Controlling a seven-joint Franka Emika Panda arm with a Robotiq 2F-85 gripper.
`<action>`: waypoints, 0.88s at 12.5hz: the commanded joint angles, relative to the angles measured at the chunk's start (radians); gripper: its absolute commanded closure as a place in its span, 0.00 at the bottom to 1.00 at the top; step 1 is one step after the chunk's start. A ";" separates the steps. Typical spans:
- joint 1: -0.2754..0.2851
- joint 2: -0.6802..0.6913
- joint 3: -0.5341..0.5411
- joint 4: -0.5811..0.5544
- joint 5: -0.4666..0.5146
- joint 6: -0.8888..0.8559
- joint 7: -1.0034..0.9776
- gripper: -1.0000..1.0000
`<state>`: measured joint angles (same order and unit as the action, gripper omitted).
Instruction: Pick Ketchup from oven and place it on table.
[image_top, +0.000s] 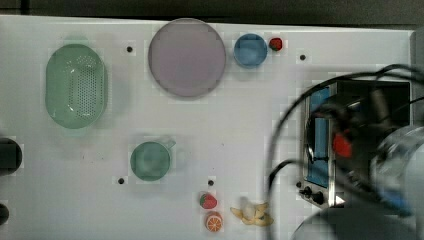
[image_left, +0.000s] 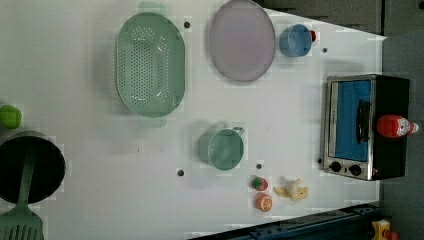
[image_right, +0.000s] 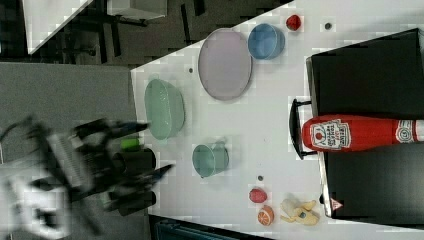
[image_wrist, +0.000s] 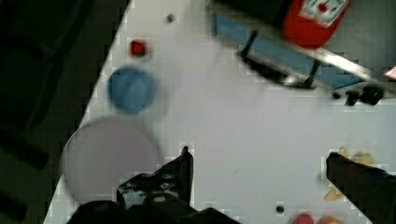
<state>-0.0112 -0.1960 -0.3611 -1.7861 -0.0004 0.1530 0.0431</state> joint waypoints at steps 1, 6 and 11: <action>-0.017 0.133 -0.137 -0.067 -0.007 0.150 -0.034 0.00; -0.024 0.297 -0.282 -0.066 -0.002 0.297 -0.032 0.00; -0.046 0.441 -0.321 -0.066 0.154 0.359 0.007 0.00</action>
<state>-0.0633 0.2532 -0.6631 -1.8740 0.0925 0.4756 0.0427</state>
